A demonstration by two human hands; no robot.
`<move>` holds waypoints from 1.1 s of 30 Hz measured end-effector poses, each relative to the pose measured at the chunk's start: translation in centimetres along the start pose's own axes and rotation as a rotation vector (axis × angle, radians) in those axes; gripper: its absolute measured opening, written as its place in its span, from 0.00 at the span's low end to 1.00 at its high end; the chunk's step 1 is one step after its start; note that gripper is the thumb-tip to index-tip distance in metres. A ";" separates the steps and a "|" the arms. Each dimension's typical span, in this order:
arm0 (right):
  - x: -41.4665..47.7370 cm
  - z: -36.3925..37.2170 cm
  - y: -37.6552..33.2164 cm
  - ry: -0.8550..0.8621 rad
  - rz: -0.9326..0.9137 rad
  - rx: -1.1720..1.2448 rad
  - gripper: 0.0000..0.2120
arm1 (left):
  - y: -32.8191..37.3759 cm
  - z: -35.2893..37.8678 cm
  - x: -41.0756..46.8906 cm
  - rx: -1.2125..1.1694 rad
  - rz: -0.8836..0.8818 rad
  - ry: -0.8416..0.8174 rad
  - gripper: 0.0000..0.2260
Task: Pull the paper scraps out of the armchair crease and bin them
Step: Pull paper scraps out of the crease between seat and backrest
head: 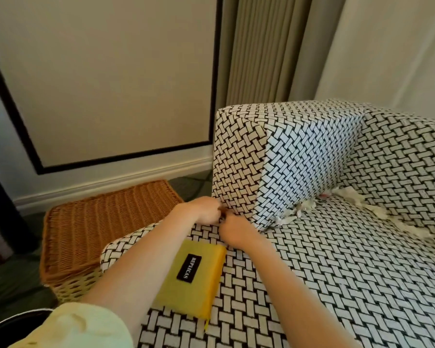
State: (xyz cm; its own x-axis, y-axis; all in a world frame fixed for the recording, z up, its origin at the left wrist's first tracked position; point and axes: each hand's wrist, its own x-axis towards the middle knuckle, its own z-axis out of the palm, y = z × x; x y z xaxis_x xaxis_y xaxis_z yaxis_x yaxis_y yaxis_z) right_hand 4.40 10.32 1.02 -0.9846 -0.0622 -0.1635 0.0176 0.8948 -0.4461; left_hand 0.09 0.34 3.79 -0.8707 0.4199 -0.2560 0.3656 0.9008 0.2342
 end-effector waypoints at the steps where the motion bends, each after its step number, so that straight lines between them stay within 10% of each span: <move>1: 0.5 -0.4 -0.4 -0.034 -0.009 -0.012 0.16 | -0.2 0.2 0.5 0.017 -0.004 -0.009 0.15; 19: -1.6 -0.5 2.9 0.000 -0.218 0.043 0.16 | 2.1 0.0 -0.7 0.191 0.001 -0.140 0.12; 27: -4.7 -3.1 9.3 0.619 -0.228 0.189 0.08 | 8.7 2.2 -1.5 -0.041 0.131 -0.053 0.13; 33: -2.7 -3.8 12.3 0.543 -0.049 0.119 0.17 | 13.3 6.4 -0.5 -0.346 -0.074 0.191 0.16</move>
State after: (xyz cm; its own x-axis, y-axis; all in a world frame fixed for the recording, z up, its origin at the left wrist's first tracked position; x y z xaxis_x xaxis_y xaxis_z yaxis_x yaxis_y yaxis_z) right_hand 6.66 23.15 -0.66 -0.9323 0.1624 0.3231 -0.0422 0.8386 -0.5431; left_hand 7.45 12.86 1.06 -0.9480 0.2977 -0.1122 0.1956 0.8236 0.5323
